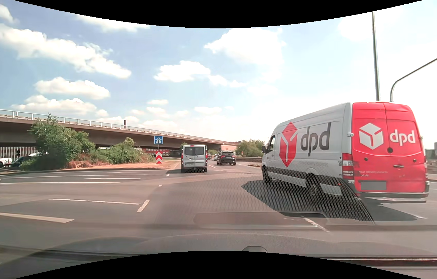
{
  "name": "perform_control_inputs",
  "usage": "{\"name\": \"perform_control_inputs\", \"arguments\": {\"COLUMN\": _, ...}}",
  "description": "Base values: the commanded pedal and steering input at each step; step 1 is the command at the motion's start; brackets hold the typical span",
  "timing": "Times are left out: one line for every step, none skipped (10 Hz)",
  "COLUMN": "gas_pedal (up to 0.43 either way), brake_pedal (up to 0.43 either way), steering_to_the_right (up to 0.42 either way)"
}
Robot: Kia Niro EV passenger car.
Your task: Follow the waypoints while adhering to traffic rules and regulations
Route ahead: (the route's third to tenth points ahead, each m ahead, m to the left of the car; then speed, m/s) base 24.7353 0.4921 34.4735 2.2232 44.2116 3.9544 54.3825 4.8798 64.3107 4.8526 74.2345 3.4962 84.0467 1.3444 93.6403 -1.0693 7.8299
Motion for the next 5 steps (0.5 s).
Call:
{"name": "perform_control_inputs", "arguments": {"gas_pedal": 0.228, "brake_pedal": 0.0, "steering_to_the_right": -0.15}}
{"name": "perform_control_inputs", "arguments": {"gas_pedal": 0.228, "brake_pedal": 0.0, "steering_to_the_right": -0.141}}
{"name": "perform_control_inputs", "arguments": {"gas_pedal": 0.228, "brake_pedal": 0.0, "steering_to_the_right": -0.128}}
{"name": "perform_control_inputs", "arguments": {"gas_pedal": 0.228, "brake_pedal": 0.0, "steering_to_the_right": -0.111}}
{"name": "perform_control_inputs", "arguments": {"gas_pedal": 0.228, "brake_pedal": 0.0, "steering_to_the_right": -0.092}}
